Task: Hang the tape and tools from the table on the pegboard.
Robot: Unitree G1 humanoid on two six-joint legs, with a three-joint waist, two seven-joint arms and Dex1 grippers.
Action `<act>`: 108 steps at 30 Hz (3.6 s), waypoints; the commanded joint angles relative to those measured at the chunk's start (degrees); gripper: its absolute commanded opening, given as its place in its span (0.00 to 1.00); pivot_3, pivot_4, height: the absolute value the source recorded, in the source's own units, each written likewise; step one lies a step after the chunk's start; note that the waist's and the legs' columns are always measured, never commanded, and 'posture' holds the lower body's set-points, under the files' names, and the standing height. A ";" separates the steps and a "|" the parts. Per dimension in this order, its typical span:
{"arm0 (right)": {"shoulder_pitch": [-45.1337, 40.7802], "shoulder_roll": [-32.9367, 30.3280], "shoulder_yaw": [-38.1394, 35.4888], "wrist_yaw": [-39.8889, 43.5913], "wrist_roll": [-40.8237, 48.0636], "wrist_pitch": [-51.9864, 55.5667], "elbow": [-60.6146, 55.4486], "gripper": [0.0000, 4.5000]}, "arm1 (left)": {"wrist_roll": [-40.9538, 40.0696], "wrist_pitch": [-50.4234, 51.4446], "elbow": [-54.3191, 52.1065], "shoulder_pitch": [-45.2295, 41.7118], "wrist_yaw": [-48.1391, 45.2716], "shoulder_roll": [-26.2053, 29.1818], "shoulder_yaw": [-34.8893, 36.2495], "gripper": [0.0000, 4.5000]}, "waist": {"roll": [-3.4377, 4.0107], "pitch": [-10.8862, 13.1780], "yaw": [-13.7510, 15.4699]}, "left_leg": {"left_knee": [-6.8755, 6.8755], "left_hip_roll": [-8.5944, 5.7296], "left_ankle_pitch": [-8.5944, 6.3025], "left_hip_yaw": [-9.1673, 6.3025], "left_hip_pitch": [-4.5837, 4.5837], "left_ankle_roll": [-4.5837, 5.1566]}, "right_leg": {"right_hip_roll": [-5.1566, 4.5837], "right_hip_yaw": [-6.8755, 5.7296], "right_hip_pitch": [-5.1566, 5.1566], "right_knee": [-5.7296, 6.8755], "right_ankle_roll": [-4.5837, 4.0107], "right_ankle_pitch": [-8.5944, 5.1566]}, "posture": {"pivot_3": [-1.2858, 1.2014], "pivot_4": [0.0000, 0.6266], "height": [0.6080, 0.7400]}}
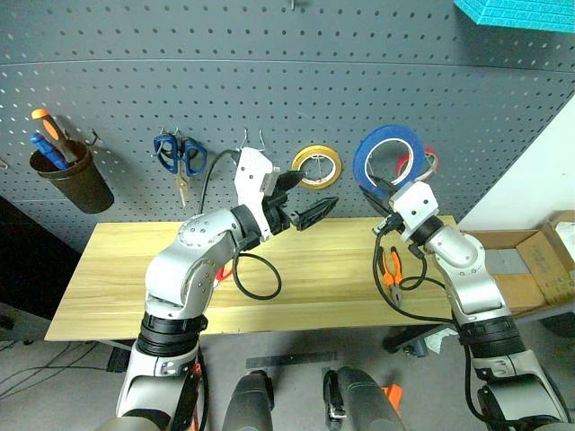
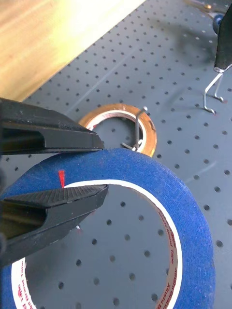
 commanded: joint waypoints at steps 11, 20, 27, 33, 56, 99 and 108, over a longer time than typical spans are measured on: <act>-10.66 -1.88 1.60 10.96 2.15 7.64 14.38 0.08 | 0.08 -1.53 -0.22 -0.91 0.63 0.11 -1.81 1.00 | 0.01 -0.02 -0.12 | 0.45 0.12 0.04 -0.12 0.03 0.09 | 0.19 -0.04 0.23 0.03 -0.19 0.28 | 0.51 0.22 1.00; -9.62 -2.63 0.20 8.49 1.67 6.11 18.28 0.65 | 0.52 -1.98 -1.30 0.30 1.76 0.66 -1.75 1.00 | 0.01 -0.01 0.18 | 0.44 0.12 0.04 -0.15 0.02 0.10 | 0.19 -0.01 0.28 -0.03 -0.19 0.28 | 0.52 0.25 1.00; 7.96 -2.13 -2.46 3.70 3.16 19.16 0.11 0.99 | 2.78 -5.08 -2.15 9.04 -1.42 3.94 -5.68 1.00 | 0.15 0.09 0.71 | 0.38 0.15 0.03 -0.18 0.05 0.10 | 0.17 -0.02 0.31 -0.03 -0.22 0.25 | 0.52 0.34 1.00; 14.32 2.76 -6.85 -5.45 6.09 48.92 -14.17 0.99 | 4.62 -9.63 -2.33 18.11 -3.16 5.85 -7.26 1.00 | 0.56 1.16 0.67 | 0.40 0.22 0.03 -0.40 0.29 0.11 | -0.14 0.03 0.39 0.02 -0.58 0.18 | 0.51 0.45 1.00; -10.88 5.52 -14.05 -19.28 5.39 59.92 22.86 0.99 | 9.06 -8.11 -7.43 21.33 -0.03 2.93 -12.84 1.00 | 1.02 6.14 1.09 | -0.51 -0.04 -0.35 0.24 -0.23 0.65 | -0.43 1.03 -0.35 -0.41 0.34 -0.29 | 0.54 0.62 1.00; -8.89 19.02 4.09 -10.01 13.34 37.40 -26.86 0.63 | -6.24 7.18 -41.55 31.07 30.79 -4.74 14.81 1.00 | 0.02 3.94 3.10 | -0.28 0.02 -0.36 -0.12 -0.92 0.32 | 0.04 0.91 -0.66 -0.98 0.69 0.06 | 0.61 0.28 1.00; -29.21 22.46 0.45 -16.45 4.46 8.38 3.18 0.63 | 2.75 -1.64 -33.39 25.76 31.84 -1.33 14.10 1.00 | -0.05 2.62 6.64 | -0.32 0.07 0.01 -0.10 -0.93 0.08 | 0.40 0.46 -0.59 -1.00 0.16 0.36 | 0.63 0.24 1.00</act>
